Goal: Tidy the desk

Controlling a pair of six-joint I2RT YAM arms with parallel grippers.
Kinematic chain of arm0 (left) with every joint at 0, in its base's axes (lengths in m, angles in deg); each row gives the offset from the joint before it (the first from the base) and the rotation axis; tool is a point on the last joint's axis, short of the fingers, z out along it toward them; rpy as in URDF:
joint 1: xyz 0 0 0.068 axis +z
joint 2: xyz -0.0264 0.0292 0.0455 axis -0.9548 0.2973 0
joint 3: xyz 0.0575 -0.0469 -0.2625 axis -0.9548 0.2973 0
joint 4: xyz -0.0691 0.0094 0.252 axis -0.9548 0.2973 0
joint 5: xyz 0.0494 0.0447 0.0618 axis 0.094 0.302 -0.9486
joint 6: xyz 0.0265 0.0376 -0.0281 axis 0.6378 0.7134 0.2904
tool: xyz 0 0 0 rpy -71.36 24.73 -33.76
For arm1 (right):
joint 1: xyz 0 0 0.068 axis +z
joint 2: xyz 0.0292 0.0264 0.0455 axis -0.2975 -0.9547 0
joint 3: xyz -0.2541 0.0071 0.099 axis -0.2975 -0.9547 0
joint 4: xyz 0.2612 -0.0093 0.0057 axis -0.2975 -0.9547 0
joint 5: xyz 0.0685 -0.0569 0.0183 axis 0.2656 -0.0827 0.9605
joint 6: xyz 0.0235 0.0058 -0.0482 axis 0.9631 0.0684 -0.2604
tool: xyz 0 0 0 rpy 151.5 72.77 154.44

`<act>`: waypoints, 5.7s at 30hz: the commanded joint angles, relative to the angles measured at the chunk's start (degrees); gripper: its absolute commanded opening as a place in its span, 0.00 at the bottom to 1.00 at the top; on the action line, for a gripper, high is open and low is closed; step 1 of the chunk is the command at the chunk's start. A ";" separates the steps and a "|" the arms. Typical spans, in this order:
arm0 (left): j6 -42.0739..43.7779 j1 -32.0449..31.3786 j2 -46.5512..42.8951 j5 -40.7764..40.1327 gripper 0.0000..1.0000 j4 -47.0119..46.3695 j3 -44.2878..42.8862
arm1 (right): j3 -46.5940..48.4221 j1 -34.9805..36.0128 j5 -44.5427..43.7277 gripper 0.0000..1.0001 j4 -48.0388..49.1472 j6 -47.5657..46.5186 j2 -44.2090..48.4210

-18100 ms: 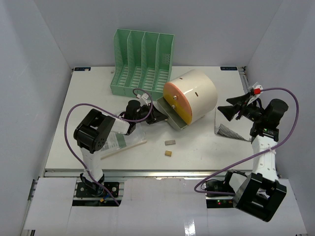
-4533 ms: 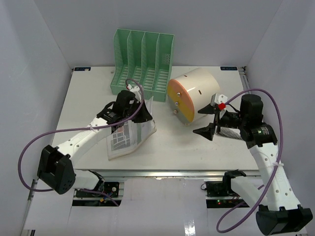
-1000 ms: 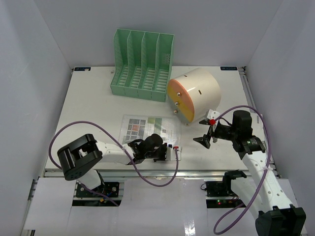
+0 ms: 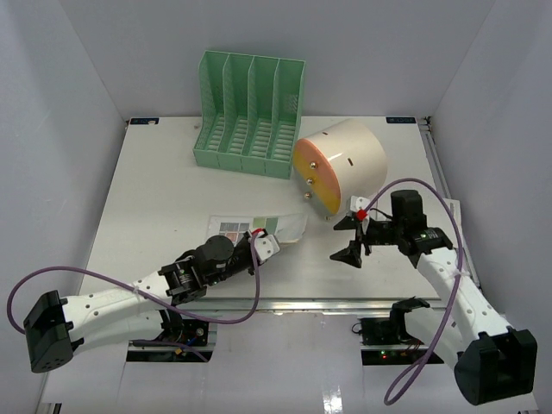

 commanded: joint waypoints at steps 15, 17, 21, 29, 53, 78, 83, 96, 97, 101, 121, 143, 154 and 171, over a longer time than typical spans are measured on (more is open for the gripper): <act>-3.65 0.63 -3.81 -1.84 0.00 1.33 1.81 | 7.48 28.42 -15.78 0.94 9.59 -27.94 -12.99; -3.87 0.63 -4.48 -1.67 0.00 1.74 1.81 | 5.81 30.25 -22.48 0.96 15.59 -25.37 -14.40; -4.74 0.63 -6.03 -1.40 0.00 2.61 2.25 | 7.44 30.81 -25.56 0.94 21.30 -22.04 -18.13; -7.31 0.63 -8.31 0.30 0.00 1.83 3.56 | 9.90 31.29 -25.09 0.12 22.28 -19.80 -21.66; -6.79 0.54 11.25 -9.65 0.07 5.69 -5.64 | 10.03 31.33 -22.19 0.15 18.31 -17.02 -15.96; -15.07 33.41 23.23 -2.31 0.00 -2.70 -48.13 | 17.61 12.79 -14.08 0.84 7.82 -1.06 1.71; -18.96 37.69 38.22 2.58 0.00 -5.57 -65.38 | 13.86 8.18 -11.51 0.84 8.09 -0.36 5.15; -26.26 42.18 53.51 9.94 0.00 -11.72 -77.73 | 9.04 4.21 -8.62 0.84 9.15 -0.06 6.30; -26.92 42.31 53.57 10.54 0.00 -11.85 -78.03 | 8.99 4.14 -8.53 0.84 9.25 -0.02 6.12; -28.73 42.41 52.66 13.25 0.00 -13.11 -78.22 | 8.28 3.85 -8.16 0.84 10.01 0.09 5.59; -37.00 44.92 54.18 16.95 0.00 -15.92 -82.67 | 5.36 2.83 -7.69 0.84 12.76 0.82 5.19; -30.54 44.92 44.99 11.91 0.00 -19.73 -74.30 | 3.71 2.42 -7.72 0.84 14.08 0.82 4.81; -35.80 47.40 56.44 23.72 0.00 -20.77 -79.27 | 3.22 2.24 -7.81 0.84 14.19 0.48 4.81; -42.06 49.30 70.91 30.93 0.00 -38.48 -77.86 | 1.80 1.09 -6.80 0.84 14.19 -0.24 3.64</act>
